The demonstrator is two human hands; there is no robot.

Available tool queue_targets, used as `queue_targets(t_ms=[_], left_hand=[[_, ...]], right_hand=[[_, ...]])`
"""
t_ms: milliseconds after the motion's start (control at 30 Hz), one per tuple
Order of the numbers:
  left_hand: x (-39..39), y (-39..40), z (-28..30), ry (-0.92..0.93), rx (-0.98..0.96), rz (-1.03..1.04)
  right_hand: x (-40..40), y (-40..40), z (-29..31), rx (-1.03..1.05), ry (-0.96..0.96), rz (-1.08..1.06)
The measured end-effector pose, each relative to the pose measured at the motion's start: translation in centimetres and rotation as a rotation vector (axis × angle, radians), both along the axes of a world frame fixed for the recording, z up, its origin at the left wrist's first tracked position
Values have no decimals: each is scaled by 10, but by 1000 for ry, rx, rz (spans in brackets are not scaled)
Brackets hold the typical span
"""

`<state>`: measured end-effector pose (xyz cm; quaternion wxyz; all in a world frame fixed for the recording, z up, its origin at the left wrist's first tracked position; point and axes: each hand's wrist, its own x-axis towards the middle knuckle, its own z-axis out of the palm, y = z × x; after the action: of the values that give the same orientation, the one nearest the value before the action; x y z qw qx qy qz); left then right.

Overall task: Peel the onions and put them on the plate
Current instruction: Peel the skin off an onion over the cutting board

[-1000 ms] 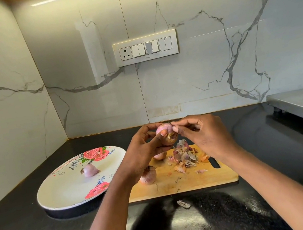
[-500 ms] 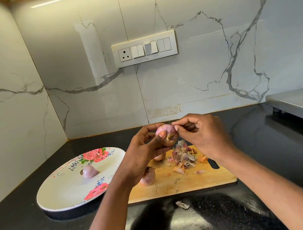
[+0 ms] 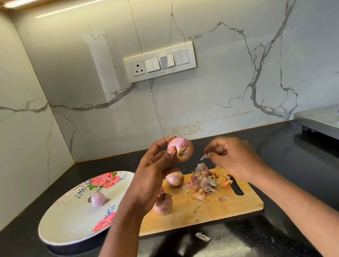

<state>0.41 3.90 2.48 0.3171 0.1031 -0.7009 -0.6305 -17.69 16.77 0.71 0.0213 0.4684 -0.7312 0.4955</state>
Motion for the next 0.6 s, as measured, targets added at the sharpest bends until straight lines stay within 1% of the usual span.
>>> queue_targets(t_ms=[67,133,200,267,300,333,467,600], left_hand=[[0,-2,-1,23,42,-4],[-1,-3,-2,29,63,-10],[-1,-2,-2,30,64,-10],[-2,-1,-2,25,46,-7],[-3,-1,-3,18,31,-6],[-4,0,-3,10,17,-5],[-5,1,-5,-19,-36,-7],[-5,1,-5,-28,-42,-19]], right_hand=[[3,-2,-4,152,91,40],[8,-4,-4,179,163,47],[13,-4,2,54,154,44],[19,-3,10,-163,-14,136],[22,-2,13,-237,-95,192],[25,-3,15,-274,-119,220],[27,-6,8,-294,34,146],[26,-6,6,-337,107,108]])
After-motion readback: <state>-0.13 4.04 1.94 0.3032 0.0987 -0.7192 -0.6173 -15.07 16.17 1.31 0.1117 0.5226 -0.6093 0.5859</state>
